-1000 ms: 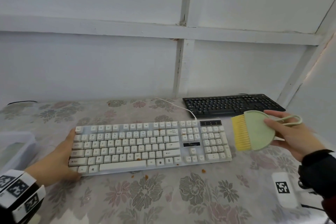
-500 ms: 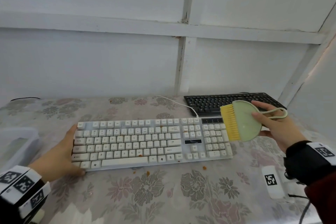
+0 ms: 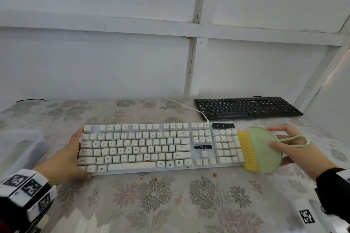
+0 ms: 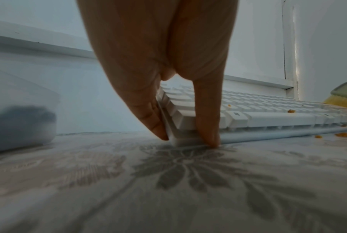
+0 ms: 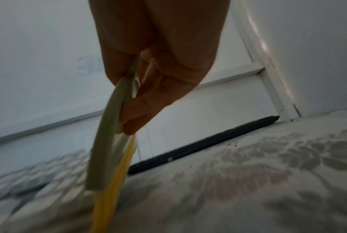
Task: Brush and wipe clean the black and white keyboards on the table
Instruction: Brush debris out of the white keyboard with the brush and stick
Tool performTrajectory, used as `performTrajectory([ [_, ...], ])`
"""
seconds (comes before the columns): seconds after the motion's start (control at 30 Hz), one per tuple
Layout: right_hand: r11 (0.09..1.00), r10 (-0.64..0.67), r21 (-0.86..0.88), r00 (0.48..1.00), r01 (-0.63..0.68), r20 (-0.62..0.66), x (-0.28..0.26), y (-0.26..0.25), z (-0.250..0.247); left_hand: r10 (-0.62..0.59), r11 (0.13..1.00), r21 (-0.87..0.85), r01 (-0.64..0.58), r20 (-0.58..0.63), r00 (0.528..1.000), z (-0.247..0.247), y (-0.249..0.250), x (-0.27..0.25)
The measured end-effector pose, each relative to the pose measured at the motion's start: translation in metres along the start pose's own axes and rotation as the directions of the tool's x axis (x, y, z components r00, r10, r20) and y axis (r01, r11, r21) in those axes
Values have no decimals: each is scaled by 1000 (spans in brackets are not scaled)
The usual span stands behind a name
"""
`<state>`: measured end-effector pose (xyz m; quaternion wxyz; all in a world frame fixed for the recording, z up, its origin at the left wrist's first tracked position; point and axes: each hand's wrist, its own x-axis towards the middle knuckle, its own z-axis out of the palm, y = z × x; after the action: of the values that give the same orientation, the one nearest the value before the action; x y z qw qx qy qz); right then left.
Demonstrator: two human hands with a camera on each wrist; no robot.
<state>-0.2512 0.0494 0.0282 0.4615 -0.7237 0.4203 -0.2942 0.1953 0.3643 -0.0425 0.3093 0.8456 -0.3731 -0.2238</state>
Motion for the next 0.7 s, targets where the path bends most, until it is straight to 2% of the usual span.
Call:
performTrajectory([
  [0.2, 989, -77, 120, 994, 86, -71, 22, -14, -3, 0, 1000, 21, 0, -5, 1000, 0, 4, -1],
  [0.37, 996, -39, 81, 999, 41, -24, 17, -10, 10, -4, 999, 33, 5, -11, 1000, 1, 9, -3],
  [0.6, 994, 38, -103, 992, -26, 118, -8, -11, 4, 30, 999, -22, -30, 9, 999, 0, 7, -3],
  [0.7, 998, -23, -53, 998, 26, 52, -5, -26, -7, 68, 998, 5, -68, 28, 997, -2, 7, -2],
])
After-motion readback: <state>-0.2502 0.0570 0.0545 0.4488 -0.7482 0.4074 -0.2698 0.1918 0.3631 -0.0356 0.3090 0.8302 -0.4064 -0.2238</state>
